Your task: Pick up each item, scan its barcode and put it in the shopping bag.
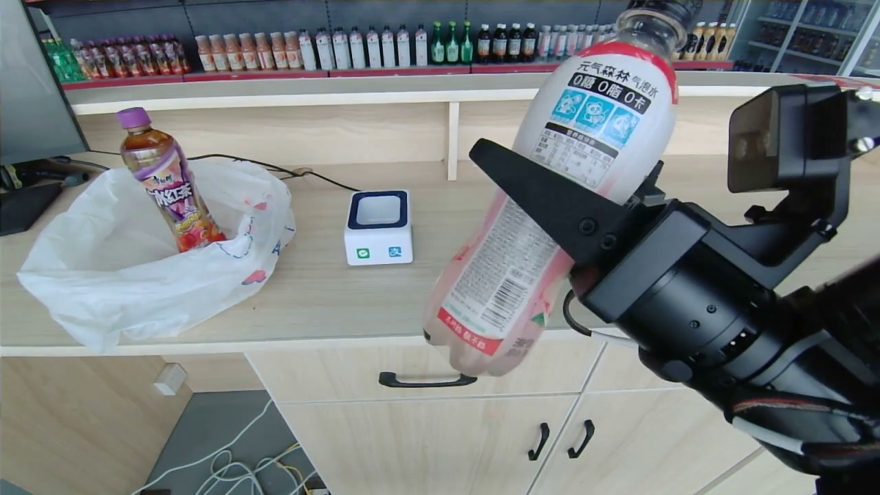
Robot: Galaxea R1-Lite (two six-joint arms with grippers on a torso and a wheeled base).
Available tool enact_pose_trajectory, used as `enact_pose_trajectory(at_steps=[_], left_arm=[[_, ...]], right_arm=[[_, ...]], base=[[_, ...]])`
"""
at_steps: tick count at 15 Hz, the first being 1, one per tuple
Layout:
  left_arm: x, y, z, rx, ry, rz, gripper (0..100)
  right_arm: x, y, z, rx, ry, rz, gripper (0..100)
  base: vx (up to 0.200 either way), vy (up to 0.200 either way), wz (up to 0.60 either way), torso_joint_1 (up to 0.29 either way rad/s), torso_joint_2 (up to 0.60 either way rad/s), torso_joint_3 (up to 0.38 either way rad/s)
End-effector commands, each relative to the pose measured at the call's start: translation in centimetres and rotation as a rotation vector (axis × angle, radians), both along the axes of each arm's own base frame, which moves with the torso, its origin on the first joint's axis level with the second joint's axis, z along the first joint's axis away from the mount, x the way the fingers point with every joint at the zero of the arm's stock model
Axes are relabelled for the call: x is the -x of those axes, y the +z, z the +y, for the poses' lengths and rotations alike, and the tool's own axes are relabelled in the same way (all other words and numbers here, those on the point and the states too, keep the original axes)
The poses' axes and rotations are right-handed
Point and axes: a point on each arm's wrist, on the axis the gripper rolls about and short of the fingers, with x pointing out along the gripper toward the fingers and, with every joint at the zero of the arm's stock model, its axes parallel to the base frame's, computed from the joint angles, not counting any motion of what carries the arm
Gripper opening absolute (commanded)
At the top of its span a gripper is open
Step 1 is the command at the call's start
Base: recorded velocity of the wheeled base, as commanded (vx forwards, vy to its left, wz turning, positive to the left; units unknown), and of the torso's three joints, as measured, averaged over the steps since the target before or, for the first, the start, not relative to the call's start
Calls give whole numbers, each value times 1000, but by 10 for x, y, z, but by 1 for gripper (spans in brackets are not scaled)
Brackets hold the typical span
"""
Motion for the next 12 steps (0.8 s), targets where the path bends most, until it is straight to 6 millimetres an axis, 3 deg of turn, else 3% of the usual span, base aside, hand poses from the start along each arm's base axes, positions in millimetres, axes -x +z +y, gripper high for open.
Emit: enact_pose_trajectory(at_steps=[1, 12], left_arm=[[0, 0, 0, 0, -1, 0, 100], [0, 0, 0, 0, -1, 0, 100]], right_arm=[[-3, 2, 5, -12, 29, 4, 0], [15, 20, 6, -79, 173, -53, 0]], base=[[0, 0, 0, 0, 0, 0], [0, 0, 0, 0, 0, 0]])
